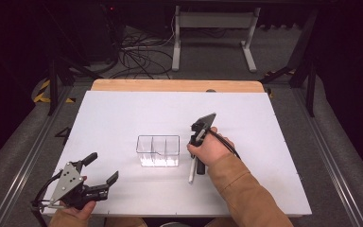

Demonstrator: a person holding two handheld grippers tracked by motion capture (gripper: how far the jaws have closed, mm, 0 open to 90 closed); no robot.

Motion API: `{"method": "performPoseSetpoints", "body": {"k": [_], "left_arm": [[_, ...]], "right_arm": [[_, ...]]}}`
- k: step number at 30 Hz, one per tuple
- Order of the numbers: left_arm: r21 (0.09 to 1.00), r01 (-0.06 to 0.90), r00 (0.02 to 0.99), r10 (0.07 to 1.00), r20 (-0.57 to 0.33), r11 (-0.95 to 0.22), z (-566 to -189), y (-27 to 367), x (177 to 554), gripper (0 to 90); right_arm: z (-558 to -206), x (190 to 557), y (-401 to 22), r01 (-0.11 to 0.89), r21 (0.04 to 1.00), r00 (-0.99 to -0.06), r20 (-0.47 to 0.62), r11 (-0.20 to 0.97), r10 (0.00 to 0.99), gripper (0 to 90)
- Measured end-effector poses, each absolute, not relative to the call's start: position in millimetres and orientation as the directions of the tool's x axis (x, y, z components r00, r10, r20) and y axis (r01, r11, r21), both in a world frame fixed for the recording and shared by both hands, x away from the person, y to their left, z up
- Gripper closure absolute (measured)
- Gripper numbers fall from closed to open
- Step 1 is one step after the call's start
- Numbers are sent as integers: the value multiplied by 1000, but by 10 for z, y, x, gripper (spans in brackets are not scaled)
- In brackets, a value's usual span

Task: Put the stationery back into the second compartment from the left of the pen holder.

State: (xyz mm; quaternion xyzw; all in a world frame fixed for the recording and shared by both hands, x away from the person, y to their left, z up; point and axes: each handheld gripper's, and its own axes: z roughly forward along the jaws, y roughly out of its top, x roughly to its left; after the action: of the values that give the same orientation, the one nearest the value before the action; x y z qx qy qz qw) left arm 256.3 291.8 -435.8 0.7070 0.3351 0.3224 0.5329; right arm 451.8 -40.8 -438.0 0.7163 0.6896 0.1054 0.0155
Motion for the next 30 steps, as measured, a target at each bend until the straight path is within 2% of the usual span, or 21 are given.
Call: {"method": "performPoseSetpoints", "body": {"k": [7, 20, 27, 30], "left_arm": [[969, 123, 567, 817, 107, -213, -4354, 2920, 2560, 109], [970, 123, 567, 817, 106, -212, -4356, 2921, 2562, 109], [969, 125, 569, 816, 105, -212, -4359, 2908, 2562, 109], [969, 126, 568, 816, 103, -211, -4362, 2906, 2566, 109]], "right_arm": [[-4385, 4527, -403, 984, 164, 50, 125, -70, 991, 786], [-4347, 4505, -445, 984, 169, 29, 153, -55, 988, 791], [-4157, 4426, -495, 965, 259, -10, 214, -47, 977, 791], [-4002, 4324, -527, 938, 347, -73, 251, -19, 965, 791]]}}
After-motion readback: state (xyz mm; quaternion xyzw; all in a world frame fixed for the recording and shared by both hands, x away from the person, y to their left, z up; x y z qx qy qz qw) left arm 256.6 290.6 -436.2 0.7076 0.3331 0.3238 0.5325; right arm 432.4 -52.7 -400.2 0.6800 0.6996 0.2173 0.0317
